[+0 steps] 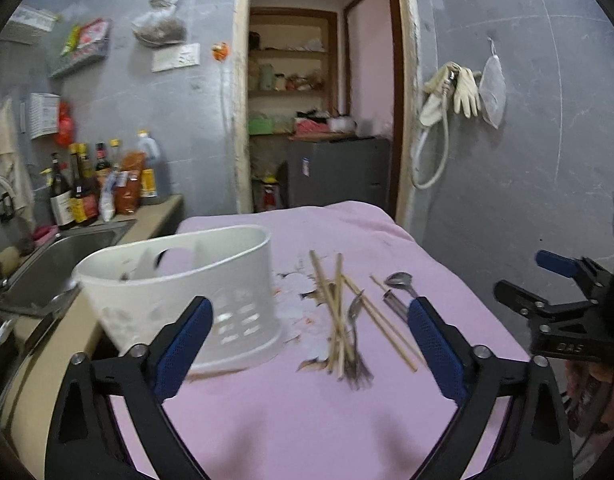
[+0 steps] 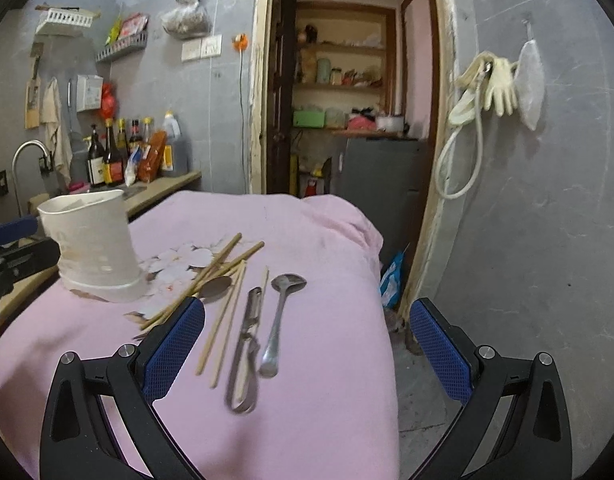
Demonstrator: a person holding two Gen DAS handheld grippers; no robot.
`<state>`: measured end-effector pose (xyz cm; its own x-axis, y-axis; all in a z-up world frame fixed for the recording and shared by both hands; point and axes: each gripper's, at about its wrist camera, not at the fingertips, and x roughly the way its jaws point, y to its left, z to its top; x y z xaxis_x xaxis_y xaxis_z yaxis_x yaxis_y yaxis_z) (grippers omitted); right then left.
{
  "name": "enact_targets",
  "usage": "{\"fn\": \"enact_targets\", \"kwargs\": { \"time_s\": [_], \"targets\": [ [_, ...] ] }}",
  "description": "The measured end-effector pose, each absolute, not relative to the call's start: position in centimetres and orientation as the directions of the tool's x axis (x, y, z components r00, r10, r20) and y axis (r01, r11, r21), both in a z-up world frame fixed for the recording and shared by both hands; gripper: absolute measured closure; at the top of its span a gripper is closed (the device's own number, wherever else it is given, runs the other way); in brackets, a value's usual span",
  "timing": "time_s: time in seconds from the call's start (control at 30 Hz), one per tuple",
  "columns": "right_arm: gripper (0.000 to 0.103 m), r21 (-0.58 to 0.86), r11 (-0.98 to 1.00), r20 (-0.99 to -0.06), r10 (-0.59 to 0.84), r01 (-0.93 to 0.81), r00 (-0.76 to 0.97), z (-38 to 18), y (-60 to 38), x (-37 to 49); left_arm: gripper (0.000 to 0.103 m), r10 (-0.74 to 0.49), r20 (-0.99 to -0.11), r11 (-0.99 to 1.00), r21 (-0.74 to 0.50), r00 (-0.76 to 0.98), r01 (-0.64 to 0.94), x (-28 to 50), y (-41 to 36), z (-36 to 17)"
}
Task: Organize utensils
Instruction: 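Reach the left tool to a chopstick while the right tool reaches a metal spoon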
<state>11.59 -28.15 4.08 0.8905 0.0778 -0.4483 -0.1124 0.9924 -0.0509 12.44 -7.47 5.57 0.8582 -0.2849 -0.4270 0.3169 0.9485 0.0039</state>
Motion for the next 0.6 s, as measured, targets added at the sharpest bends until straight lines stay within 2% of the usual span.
{"fn": "enact_targets", "kwargs": {
  "time_s": [0.17,0.23,0.3,0.33,0.43,0.6],
  "targets": [
    [0.001,0.02,0.985,-0.521,0.156,-0.171,0.839,3.6,-29.8,15.7,0.036,-0.325,-0.488,0.927,0.005,0.81,0.375,15.7,-9.9,5.8],
    [0.007,0.059,0.979,-0.554,0.195,-0.196,0.81,3.3,-30.5,17.4,0.051,-0.334,-0.531,0.921,-0.006,0.779,0.39,17.7,-10.9,5.5],
    [0.018,0.089,0.974,-0.587,0.221,-0.21,0.779,3.0,-31.2,19.1,0.061,-0.32,-0.578,0.921,-0.006,0.751,0.388,19.6,-12.0,4.8],
    [0.019,0.102,0.971,-0.601,0.232,-0.215,0.765,2.8,-31.4,19.8,0.068,-0.306,-0.602,0.924,0.0,0.738,0.383,20.5,-12.4,4.5],
    [0.026,0.135,0.962,-0.643,0.266,-0.236,0.718,2.1,-31.7,22.0,0.078,-0.265,-0.673,0.93,0.012,0.691,0.368,23.2,-13.6,3.1],
    [0.041,0.129,0.955,-0.704,0.278,-0.268,0.653,0.8,-30.9,24.7,0.086,-0.208,-0.745,0.946,0.01,0.634,0.323,27.0,-14.2,0.7]
  ]
}}
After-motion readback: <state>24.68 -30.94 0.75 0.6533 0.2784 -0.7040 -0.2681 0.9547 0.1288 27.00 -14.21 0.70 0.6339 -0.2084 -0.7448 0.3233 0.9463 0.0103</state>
